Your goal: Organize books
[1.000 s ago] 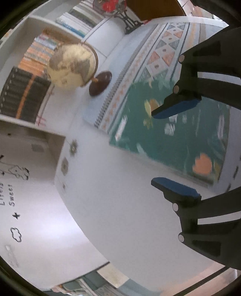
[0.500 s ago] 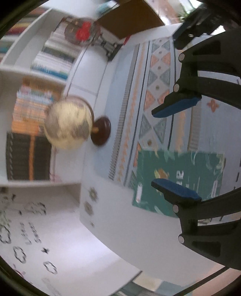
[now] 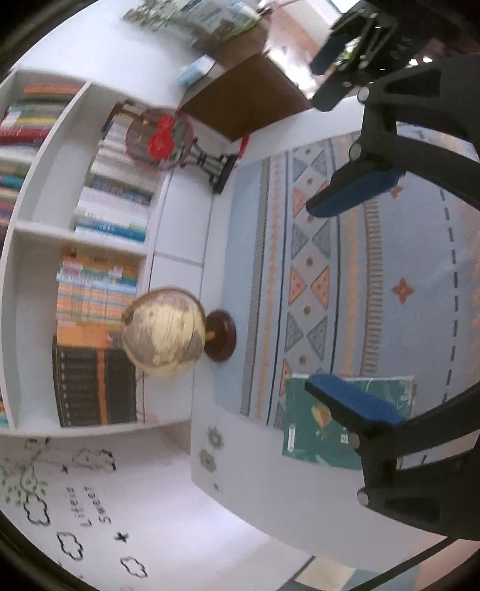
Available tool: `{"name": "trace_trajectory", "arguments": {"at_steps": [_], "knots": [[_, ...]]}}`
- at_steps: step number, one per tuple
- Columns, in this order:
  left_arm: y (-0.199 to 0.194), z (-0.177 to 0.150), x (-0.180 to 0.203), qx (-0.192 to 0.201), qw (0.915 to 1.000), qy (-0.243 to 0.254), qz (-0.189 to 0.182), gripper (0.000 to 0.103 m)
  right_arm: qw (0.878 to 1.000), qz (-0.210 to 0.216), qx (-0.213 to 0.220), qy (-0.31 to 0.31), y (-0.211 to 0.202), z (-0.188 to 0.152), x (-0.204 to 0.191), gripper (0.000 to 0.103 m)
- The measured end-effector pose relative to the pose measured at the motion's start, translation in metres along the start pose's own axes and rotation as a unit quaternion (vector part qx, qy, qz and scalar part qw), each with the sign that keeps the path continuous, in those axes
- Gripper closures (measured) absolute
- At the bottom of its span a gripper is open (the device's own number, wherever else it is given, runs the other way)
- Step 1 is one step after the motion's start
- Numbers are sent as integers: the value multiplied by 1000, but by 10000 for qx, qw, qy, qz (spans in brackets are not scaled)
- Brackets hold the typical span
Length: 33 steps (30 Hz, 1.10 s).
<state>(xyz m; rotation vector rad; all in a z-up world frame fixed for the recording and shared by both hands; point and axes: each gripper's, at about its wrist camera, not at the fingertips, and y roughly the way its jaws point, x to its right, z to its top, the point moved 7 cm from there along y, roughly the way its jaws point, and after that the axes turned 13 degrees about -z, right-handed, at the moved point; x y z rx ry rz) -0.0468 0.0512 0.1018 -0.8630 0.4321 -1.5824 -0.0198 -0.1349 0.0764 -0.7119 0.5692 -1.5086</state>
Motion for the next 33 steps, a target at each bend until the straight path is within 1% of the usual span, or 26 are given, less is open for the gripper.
{"name": "trace_trajectory", "arguments": {"at_steps": [3, 5, 7, 11, 17, 21, 27, 33], "knots": [[-5, -6, 11, 16, 9995, 293, 97, 9, 9999, -56, 110, -7, -13, 3, 8, 26], [-8, -10, 11, 83, 9991, 355, 221, 4, 9997, -90, 235, -18, -20, 4, 10, 24], [-9, -12, 9, 132, 9993, 260, 229, 3, 9995, -58, 297, -40, -22, 5, 10, 23], [-4, -13, 3, 43, 9998, 72, 162, 3, 9988, -12, 450, -174, -26, 5, 4, 23], [-3, -9, 1, 110, 9994, 141, 304, 3, 9978, 121, 497, -420, -19, 7, -14, 23], [1, -8, 0, 47, 9993, 145, 338, 3, 9970, 187, 542, -526, -16, 11, -21, 23], [6, -7, -1, 9, 9992, 129, 373, 3, 9972, 328, 446, -504, -8, 13, -26, 23], [10, -4, -2, -21, 9992, 115, 393, 3, 9977, 312, 410, -447, -4, 14, -24, 23]]}}
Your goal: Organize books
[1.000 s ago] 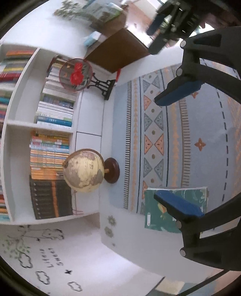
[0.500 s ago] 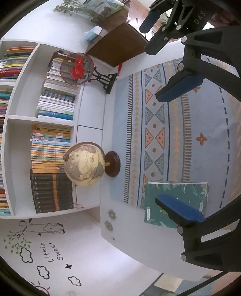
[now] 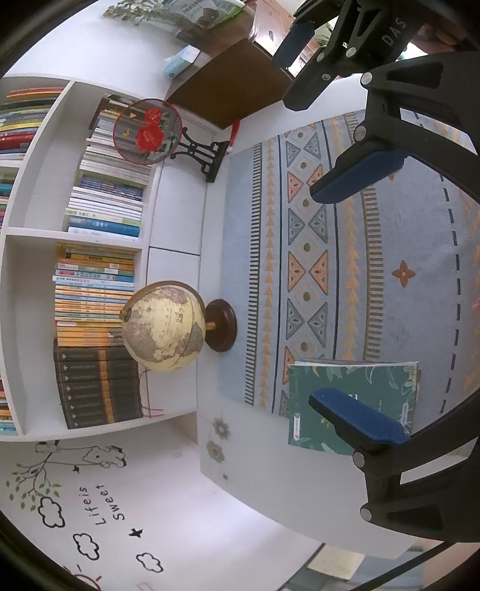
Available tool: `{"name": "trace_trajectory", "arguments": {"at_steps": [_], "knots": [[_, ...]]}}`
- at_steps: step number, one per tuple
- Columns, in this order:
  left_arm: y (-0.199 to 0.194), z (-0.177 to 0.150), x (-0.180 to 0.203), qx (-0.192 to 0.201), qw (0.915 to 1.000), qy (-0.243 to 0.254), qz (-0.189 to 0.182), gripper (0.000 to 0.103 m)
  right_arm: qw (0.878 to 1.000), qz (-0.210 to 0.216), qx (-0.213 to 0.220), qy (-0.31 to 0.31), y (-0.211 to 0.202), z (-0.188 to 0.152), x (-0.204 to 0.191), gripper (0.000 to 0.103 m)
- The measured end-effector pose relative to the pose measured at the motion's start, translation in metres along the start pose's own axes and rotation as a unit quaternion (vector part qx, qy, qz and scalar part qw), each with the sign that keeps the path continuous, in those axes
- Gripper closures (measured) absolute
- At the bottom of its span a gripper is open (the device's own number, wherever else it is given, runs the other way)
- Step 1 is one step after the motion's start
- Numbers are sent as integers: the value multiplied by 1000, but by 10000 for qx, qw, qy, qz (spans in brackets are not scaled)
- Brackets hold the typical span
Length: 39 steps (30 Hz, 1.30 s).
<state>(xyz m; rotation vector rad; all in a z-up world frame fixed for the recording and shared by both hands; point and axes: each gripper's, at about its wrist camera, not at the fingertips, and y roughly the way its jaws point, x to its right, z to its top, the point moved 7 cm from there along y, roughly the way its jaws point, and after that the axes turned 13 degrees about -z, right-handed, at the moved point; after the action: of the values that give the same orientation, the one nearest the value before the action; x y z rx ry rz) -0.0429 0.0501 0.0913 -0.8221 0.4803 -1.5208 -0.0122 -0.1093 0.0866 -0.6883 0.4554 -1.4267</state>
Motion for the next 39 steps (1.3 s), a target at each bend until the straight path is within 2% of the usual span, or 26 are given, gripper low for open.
{"name": "trace_trajectory", "arguments": {"at_steps": [39], "knots": [[9, 4, -4, -79, 9999, 85, 32, 3, 9997, -74, -220, 82, 19, 0, 7, 23]]}}
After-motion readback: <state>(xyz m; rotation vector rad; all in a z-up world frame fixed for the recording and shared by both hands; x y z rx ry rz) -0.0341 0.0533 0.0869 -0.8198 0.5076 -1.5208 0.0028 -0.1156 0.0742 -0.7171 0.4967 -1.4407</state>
